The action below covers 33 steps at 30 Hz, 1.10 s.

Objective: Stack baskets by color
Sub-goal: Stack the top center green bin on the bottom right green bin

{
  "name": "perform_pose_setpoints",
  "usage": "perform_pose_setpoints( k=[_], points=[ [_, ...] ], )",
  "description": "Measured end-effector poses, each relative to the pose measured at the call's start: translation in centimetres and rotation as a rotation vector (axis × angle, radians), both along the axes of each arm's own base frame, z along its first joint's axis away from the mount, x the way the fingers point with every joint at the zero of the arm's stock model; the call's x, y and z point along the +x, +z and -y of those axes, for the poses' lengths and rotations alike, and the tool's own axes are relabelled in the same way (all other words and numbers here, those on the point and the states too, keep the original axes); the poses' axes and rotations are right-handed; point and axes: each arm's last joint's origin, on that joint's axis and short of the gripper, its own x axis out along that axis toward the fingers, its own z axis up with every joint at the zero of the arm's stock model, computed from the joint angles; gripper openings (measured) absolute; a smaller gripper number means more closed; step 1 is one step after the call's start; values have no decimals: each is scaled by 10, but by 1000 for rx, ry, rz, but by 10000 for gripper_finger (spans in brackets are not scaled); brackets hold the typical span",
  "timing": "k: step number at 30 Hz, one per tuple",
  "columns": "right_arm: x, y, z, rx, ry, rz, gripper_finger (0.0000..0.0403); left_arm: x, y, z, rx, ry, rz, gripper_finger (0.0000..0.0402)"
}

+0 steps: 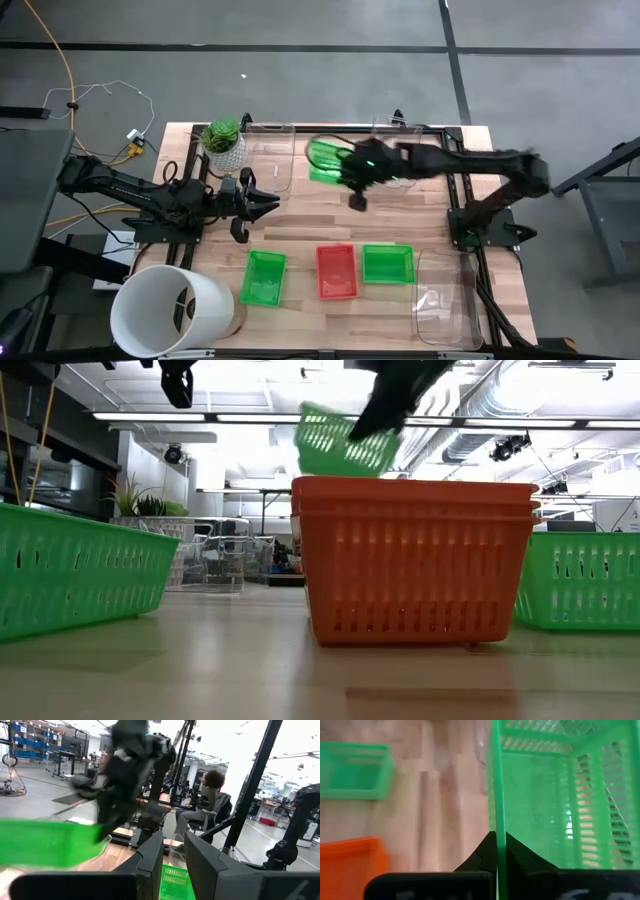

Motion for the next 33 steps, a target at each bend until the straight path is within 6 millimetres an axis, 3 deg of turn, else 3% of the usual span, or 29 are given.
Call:
perform_pose_setpoints(
  k=[7,13,25,29,33],
  points=[
    [-63,11,-55,65,-49,165,0,0,0,0,-1,-1,-1,67],
    [-92,7,-90,106,-79,336,0,0,0,0,-10,0,0,67],
    [-94,8,-97,109,-93,374,0,0,0,0,-10,-1,1,67],
    [-89,23,-105,149,-53,357,0,0,0,0,-10,-1,1,67],
    [-83,36,-124,133,0,218,0,0,0,0,-10,-1,0,67]
  ],
)
